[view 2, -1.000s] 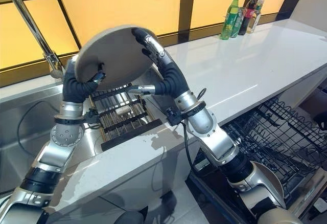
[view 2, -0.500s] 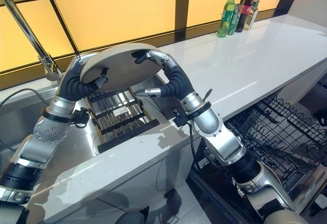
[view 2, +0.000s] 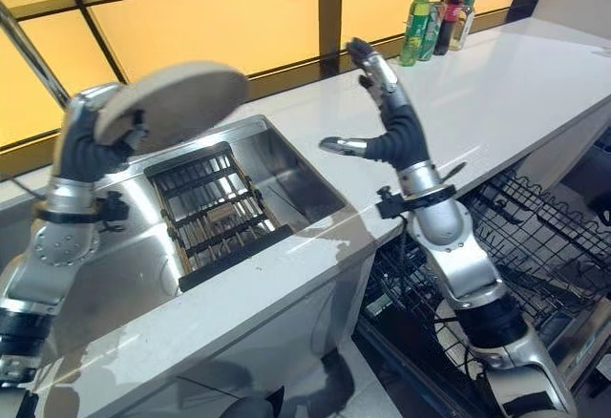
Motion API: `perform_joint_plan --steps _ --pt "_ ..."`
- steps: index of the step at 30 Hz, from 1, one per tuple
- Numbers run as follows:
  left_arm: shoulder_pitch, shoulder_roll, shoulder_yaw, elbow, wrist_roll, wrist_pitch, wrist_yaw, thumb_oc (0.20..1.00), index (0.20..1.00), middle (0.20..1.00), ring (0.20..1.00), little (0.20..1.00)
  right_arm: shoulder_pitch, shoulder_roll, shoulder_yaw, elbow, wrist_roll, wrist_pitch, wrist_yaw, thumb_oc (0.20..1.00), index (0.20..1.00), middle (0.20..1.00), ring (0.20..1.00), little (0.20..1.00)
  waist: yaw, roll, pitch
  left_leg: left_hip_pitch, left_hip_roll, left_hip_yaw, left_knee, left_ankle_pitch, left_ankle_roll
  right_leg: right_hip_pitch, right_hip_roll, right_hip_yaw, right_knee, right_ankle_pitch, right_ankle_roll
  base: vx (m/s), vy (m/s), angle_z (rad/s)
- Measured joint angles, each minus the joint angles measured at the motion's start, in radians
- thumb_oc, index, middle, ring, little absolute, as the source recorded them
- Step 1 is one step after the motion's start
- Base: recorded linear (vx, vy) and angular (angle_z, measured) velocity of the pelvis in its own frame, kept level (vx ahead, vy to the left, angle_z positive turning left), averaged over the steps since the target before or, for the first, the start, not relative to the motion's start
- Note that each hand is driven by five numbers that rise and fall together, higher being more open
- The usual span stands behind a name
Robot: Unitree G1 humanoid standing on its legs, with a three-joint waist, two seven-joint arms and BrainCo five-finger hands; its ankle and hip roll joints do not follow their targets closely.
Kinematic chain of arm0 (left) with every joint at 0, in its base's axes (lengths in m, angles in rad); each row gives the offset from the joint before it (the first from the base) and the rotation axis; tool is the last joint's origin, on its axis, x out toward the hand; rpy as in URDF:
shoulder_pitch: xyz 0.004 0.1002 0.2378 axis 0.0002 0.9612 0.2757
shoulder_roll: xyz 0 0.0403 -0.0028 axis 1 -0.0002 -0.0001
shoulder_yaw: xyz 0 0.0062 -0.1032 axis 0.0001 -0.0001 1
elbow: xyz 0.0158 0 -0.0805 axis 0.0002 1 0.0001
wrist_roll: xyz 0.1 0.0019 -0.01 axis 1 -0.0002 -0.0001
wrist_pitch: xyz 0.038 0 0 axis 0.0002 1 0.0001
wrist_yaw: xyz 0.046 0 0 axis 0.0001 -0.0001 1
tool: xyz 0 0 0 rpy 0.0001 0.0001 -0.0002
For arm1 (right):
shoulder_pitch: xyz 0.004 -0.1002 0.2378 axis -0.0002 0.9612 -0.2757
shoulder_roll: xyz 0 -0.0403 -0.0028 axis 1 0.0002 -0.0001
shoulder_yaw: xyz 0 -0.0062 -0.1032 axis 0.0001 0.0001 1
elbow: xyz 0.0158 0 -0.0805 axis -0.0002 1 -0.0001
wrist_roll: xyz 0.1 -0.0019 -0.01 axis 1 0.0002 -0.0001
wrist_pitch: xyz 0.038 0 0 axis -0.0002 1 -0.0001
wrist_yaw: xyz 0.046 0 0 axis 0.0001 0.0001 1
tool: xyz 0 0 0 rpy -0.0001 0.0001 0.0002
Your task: Pick up plates and place into dishwasher.
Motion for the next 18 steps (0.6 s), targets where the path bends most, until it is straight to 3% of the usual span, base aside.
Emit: perform_joint_plan --steps 7,14,18 --pt "0.051 0.030 0.060 0.037 0.018 0.011 0.049 0.200 0.200 0.200 0.200 0.200 0.076 0.008 -0.103 0.001 0.039 -0.084 -0.008 1.000 1.000 1.000 1.000 1.000 -0.029 0.005 -0.003 0.002 0.002 0.010 -0.007 0.000 0.000 -0.007 -0.001 0.009 0.003 0.000 0.000 0.00 0.007 -0.04" --pt "0.059 0.027 0.054 0.036 0.017 0.018 0.026 0.200 0.200 0.200 0.200 0.200 0.074 0.015 -0.089 -0.006 0.059 -0.094 0.000 1.000 1.000 1.000 1.000 1.000 -0.029 0.011 -0.007 0.017 0.001 0.021 -0.014 0.000 0.000 -0.003 0.001 0.021 0.003 0.000 0.000 0.00 0.013 -0.05" --pt "0.051 0.026 0.007 0.034 -0.001 0.015 -0.009 0.200 0.200 0.200 0.200 0.200 0.037 0.015 -0.019 -0.006 0.055 -0.088 0.005 1.000 1.000 1.000 1.000 1.000 -0.025 0.011 -0.007 0.017 -0.001 0.018 -0.013 0.000 0.000 -0.001 0.003 0.018 0.002 0.000 0.000 0.00 -0.001 0.01"
